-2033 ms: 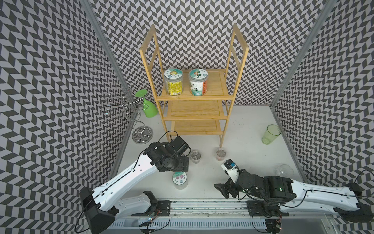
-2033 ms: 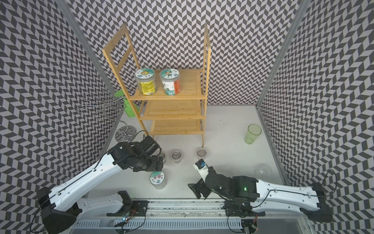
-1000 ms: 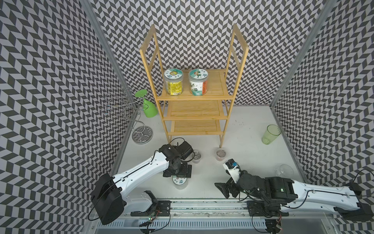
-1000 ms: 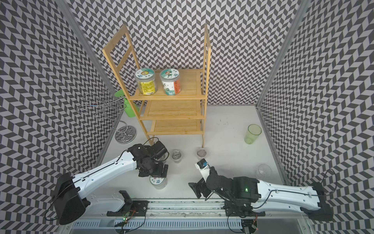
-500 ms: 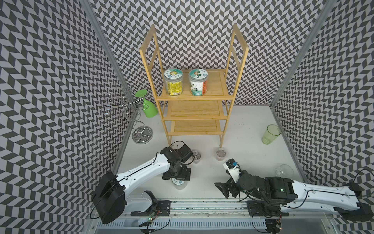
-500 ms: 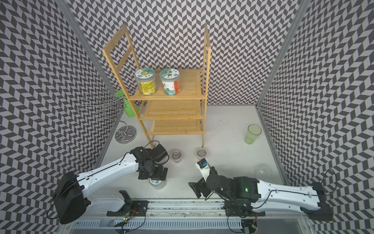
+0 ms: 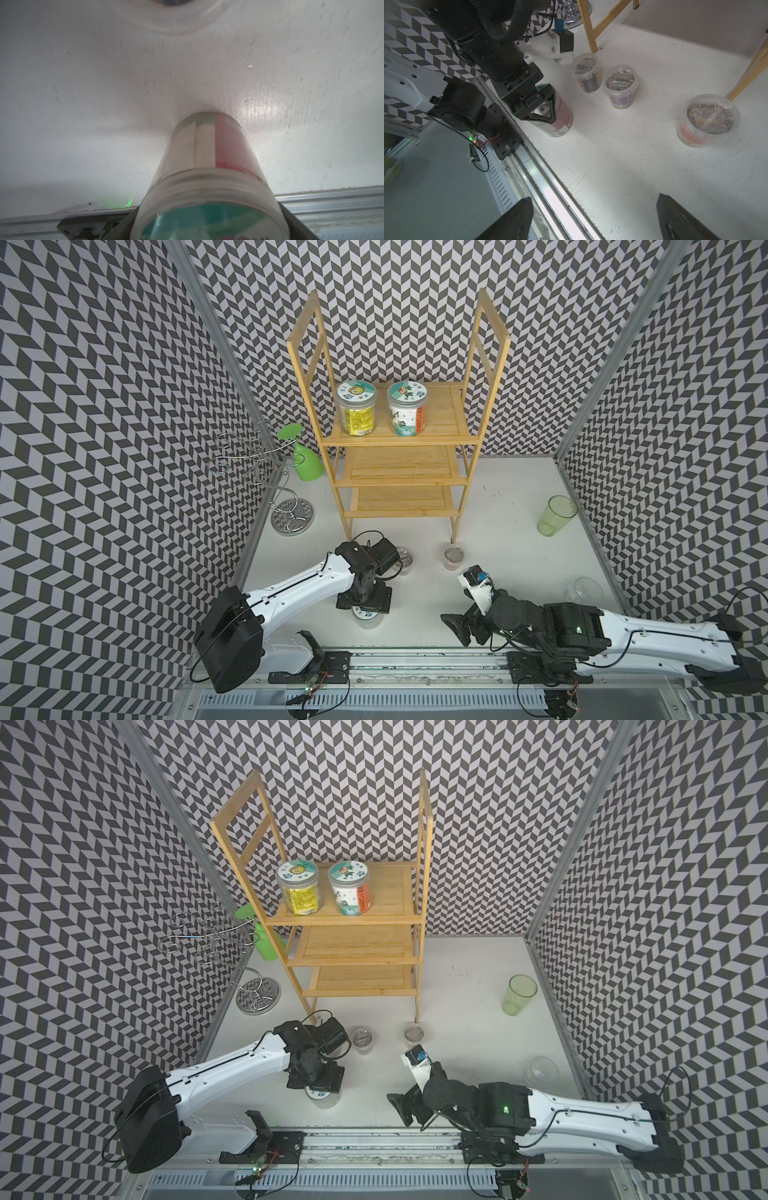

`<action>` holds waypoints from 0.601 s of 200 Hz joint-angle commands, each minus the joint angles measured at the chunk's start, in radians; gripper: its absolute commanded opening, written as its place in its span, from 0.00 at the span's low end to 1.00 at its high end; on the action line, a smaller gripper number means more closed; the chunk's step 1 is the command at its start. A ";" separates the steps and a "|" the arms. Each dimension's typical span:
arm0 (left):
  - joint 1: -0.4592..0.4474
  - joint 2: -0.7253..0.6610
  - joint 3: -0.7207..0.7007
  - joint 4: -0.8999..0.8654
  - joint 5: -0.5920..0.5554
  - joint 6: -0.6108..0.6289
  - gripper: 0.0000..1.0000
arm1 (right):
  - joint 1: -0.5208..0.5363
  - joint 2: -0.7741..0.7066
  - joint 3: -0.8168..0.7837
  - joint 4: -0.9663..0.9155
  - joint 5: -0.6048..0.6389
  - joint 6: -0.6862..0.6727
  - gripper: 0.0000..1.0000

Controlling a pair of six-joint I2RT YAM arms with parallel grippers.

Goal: Place the seed container on the shelf
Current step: Pick up the seed jar at the center of the board.

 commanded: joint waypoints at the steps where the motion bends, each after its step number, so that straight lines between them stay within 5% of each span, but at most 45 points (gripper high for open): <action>1: -0.020 0.012 0.042 -0.034 -0.017 0.013 0.87 | 0.005 -0.001 -0.009 0.023 0.016 0.006 0.97; 71: -0.031 0.012 0.081 -0.090 -0.016 0.044 0.76 | 0.004 -0.003 -0.010 0.029 0.013 -0.004 0.97; 120: -0.016 0.025 0.343 -0.195 0.049 0.135 0.71 | 0.010 0.026 0.001 0.054 0.000 -0.074 0.98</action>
